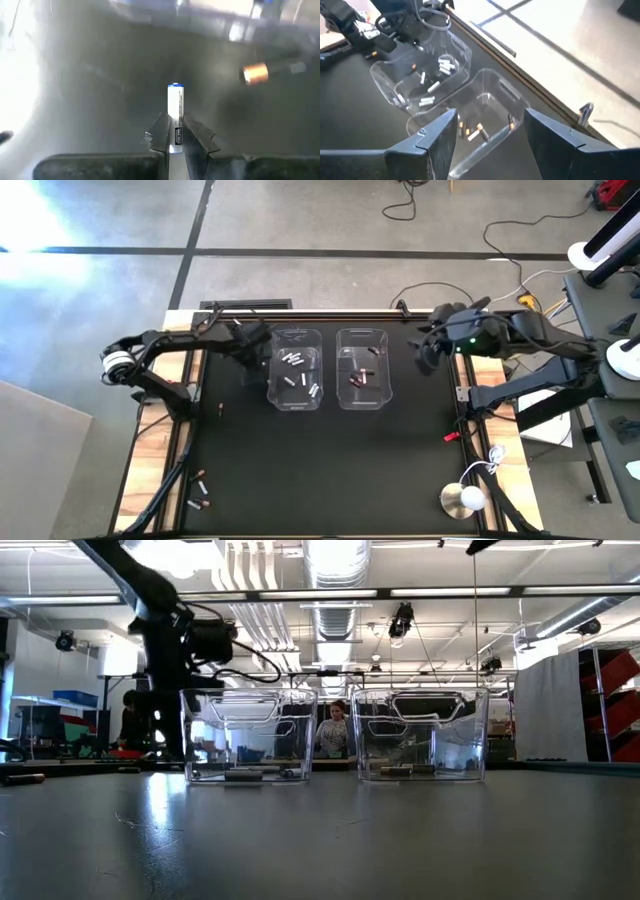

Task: Sort batteries
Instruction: Put the white battery into the left transparent bin

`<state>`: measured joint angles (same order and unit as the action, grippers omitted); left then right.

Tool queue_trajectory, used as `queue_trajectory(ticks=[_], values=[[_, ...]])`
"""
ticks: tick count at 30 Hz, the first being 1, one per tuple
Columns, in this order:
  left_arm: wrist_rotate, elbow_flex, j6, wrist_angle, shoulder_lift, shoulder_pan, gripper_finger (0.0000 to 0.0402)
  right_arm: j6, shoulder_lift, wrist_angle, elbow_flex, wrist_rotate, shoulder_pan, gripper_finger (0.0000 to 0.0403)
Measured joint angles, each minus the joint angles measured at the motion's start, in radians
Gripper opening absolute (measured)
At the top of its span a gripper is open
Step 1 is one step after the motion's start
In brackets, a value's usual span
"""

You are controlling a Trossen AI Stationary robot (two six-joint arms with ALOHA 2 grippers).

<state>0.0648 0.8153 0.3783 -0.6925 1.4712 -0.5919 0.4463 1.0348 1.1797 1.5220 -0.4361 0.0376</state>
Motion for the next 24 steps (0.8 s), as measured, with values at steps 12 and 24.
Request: queue_trajectory(ticks=[12, 24], values=[[-0.034, 0.469, -0.07, -0.285, -0.015, 0.014, 0.0014, -0.057, 0.002, 0.053, 0.074, -0.056, 0.0, 0.0219], [-0.235, 0.652, -0.157, -0.204, 0.182, 0.095, 0.0013, -0.042, 0.015, 0.116, 0.072, -0.065, 0.0, 0.0219]])
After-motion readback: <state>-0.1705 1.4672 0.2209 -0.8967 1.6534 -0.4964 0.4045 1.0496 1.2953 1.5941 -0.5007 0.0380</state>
